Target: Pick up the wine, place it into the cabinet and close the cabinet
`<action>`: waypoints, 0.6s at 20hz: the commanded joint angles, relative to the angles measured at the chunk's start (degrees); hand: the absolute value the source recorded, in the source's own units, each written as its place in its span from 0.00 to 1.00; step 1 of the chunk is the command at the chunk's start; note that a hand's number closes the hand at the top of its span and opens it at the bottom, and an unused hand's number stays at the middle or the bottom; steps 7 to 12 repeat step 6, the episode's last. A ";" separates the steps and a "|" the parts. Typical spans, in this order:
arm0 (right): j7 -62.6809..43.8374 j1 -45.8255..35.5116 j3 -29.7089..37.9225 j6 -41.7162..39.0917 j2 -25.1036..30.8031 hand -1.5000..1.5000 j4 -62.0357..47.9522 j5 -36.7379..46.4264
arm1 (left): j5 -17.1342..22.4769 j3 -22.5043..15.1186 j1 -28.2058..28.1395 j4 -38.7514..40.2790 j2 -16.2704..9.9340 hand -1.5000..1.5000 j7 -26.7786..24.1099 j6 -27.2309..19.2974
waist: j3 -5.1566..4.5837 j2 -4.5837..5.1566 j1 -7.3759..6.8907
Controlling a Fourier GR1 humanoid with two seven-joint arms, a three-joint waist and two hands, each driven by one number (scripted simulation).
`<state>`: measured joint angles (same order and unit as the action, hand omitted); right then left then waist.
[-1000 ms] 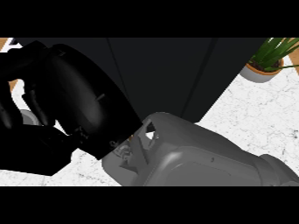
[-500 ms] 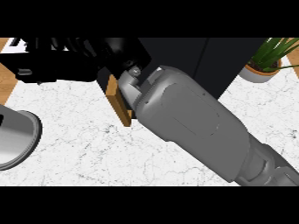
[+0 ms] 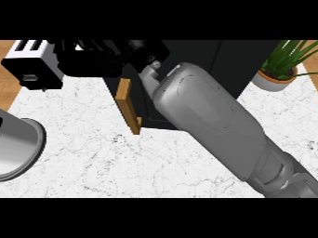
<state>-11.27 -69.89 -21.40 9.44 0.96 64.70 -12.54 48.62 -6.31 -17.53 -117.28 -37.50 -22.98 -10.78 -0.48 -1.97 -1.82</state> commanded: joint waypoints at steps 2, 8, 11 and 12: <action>2.36 0.55 3.47 -0.49 6.04 1.00 -8.82 2.65 | -0.85 -1.36 0.29 -0.78 1.33 0.00 0.57 -1.06 | 0.44 2.56 0.48; 3.99 0.99 4.52 -1.67 6.91 1.00 -10.04 2.29 | -1.55 -1.03 -1.58 -2.68 0.88 0.00 0.34 -0.45 | 0.44 2.51 -0.61; 3.99 0.99 4.52 -1.67 6.91 1.00 -10.04 2.29 | -1.55 -1.03 -1.58 -2.68 0.88 0.00 0.34 -0.45 | 0.44 2.51 -0.61; 3.99 0.99 4.52 -1.67 6.91 1.00 -10.04 2.29 | -1.55 -1.03 -1.58 -2.68 0.88 0.00 0.34 -0.45 | 0.44 2.51 -0.61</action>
